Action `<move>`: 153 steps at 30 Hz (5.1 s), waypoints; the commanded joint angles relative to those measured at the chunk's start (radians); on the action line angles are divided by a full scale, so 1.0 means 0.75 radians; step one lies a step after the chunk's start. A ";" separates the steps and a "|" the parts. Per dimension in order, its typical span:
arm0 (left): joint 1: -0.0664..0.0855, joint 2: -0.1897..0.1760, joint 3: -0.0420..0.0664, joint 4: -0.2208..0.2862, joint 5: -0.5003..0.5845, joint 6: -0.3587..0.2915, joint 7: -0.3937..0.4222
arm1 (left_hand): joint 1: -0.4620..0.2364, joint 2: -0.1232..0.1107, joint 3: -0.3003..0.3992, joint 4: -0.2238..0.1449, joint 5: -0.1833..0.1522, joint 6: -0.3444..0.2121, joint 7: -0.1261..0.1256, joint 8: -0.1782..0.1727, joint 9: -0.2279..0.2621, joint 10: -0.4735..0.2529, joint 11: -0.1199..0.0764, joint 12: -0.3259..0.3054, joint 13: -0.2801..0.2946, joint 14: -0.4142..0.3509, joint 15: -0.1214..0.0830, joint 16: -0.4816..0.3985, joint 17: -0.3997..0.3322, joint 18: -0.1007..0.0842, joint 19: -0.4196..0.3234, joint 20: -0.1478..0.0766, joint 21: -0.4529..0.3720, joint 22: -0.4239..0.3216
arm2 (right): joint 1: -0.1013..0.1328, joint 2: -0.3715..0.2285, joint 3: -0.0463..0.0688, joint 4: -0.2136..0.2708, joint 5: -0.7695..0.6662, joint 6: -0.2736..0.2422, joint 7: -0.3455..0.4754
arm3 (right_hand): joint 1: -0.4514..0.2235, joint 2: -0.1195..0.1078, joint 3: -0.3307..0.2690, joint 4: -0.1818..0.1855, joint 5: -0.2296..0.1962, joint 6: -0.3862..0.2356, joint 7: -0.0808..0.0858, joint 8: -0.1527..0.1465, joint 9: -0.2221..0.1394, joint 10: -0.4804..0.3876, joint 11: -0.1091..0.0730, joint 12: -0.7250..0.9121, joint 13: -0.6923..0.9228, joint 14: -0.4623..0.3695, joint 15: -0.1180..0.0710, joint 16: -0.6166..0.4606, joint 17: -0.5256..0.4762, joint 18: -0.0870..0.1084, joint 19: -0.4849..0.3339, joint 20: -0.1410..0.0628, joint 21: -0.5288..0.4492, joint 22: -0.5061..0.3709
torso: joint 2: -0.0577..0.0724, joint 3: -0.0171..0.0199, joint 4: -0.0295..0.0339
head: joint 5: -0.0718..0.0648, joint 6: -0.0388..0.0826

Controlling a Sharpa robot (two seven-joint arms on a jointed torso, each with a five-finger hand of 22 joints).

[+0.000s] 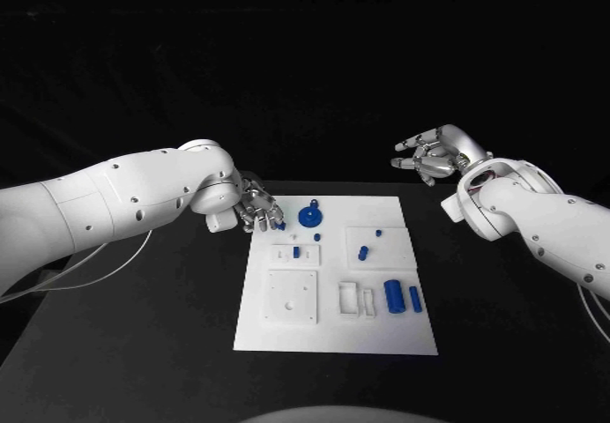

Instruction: Assemble the parts on the task board

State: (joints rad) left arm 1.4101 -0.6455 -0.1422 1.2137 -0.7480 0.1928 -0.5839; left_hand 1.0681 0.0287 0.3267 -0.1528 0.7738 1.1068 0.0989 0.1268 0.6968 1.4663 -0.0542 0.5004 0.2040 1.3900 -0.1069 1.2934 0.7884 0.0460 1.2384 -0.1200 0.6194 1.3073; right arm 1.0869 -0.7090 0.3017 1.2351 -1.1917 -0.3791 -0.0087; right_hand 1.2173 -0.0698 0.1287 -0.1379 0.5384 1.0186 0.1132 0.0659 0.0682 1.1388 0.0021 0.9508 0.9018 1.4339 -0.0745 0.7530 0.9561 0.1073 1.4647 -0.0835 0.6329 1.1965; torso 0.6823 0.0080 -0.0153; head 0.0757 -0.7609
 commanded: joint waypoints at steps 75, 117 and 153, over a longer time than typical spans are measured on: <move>-0.039 -0.091 -0.123 0.222 -0.034 -0.133 -0.058 | -0.007 -0.009 0.116 -0.128 0.042 0.169 -0.123 -0.034 0.002 0.061 -0.017 0.027 -0.017 0.031 -0.004 -0.030 0.041 0.026 0.021 -0.006 0.007 0.025 | -0.003 0.001 0.000 -0.009 -0.007 0.013 0.002 | -0.005 -0.009 0.007 0.003 0.005 0.003 -0.001 -0.005 -0.002 0.001 -0.004 0.003 0.001 0.011 0.003 -0.008 0.000 0.026 0.067 -0.009 0.008 0.001 | 0.001 0.0013 -0.0040 | 0.037 -0.035; 0.007 -0.049 -0.105 0.140 0.080 0.020 -0.039 | -0.046 -0.008 0.119 -0.137 0.032 0.185 -0.134 -0.020 0.089 0.062 -0.012 0.059 -0.013 0.041 -0.004 -0.029 0.059 0.012 0.028 -0.008 -0.003 0.025 | -0.004 0.007 0.000 -0.013 -0.007 0.019 0.000 | -0.003 -0.009 0.014 -0.005 0.007 0.004 -0.001 -0.005 -0.002 0.000 -0.004 0.002 0.001 0.011 0.003 -0.008 0.001 0.026 0.066 -0.010 0.008 0.001 | 0.002 0.0023 -0.0049 | 0.040 -0.030; 0.044 0.069 -0.120 -0.008 0.037 0.175 -0.091 | -0.077 -0.010 0.167 -0.169 0.038 0.207 -0.138 -0.042 0.147 0.063 -0.015 0.071 -0.016 0.043 0.001 -0.013 0.091 0.018 0.018 -0.002 0.015 0.026 | -0.004 0.017 0.000 -0.019 -0.007 0.018 -0.001 | -0.005 -0.010 0.019 -0.008 0.007 0.004 0.000 -0.005 -0.002 0.000 -0.004 0.003 0.002 0.011 0.003 -0.008 0.001 0.026 0.067 -0.010 0.008 0.002 | 0.002 0.0010 -0.0039 | 0.041 -0.041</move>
State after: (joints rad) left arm 1.4408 -0.5969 -0.2323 1.2074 -0.6994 0.3434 -0.6529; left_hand 1.0090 0.0119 0.3943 -0.2283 0.7988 1.1248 0.1047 0.0948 0.8053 1.4677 -0.0592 0.5478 0.1919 1.4167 -0.1085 1.2811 0.8554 0.0459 1.2527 -0.1268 0.6270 1.3073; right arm 1.0846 -0.6970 0.3015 1.2205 -1.1910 -0.3753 -0.0124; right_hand 1.2173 -0.0698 0.1370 -0.1462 0.5384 1.0186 0.1132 0.0659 0.0682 1.1388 0.0021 0.9508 0.9022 1.4375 -0.0710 0.7530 0.9561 0.1073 1.4647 -0.0835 0.6329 1.1965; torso 0.6830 0.0091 -0.0177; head 0.1067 -0.7927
